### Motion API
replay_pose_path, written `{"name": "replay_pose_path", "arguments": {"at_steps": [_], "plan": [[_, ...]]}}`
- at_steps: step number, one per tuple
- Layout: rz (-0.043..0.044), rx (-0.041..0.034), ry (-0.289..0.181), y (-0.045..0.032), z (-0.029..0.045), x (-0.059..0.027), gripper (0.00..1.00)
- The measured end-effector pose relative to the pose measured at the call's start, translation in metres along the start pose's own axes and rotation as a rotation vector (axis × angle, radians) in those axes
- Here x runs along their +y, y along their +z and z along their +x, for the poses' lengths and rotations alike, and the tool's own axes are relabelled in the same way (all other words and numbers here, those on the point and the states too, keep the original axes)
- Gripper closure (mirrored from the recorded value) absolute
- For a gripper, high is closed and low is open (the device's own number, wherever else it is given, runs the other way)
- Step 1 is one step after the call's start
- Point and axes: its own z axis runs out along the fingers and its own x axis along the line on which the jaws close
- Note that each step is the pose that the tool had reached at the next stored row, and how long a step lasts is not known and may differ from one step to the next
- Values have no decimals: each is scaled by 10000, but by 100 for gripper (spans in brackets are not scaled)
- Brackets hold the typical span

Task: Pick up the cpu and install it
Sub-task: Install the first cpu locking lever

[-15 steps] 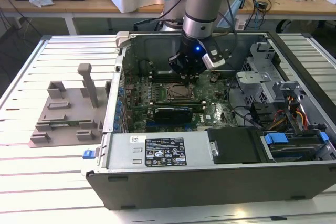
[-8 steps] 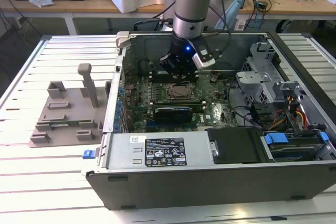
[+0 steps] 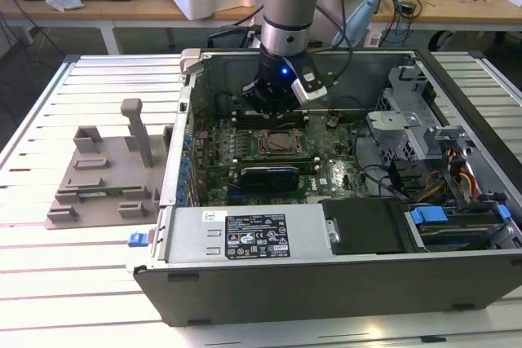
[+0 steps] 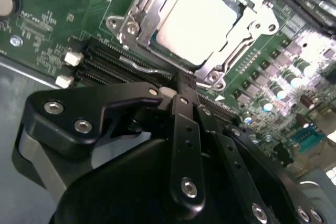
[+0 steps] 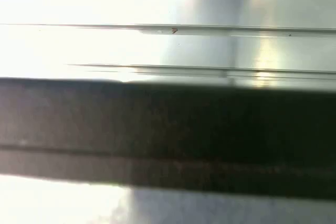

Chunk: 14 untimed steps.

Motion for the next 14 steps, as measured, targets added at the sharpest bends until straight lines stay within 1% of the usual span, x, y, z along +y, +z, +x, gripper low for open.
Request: {"name": "replay_pose_path", "arguments": {"at_steps": [4,6,9,10,12,14], "plan": [[-1,-1,2,2,-3,47,89],[-3,2,1,0,-27,46,89],[-3,-5,2,-18,-23,48,89],[-3,-14,0,-44,-20,49,89],[-4,-22,-2,-138,-14,54,89],[-2,-26,1,-193,-9,56,89]]}}
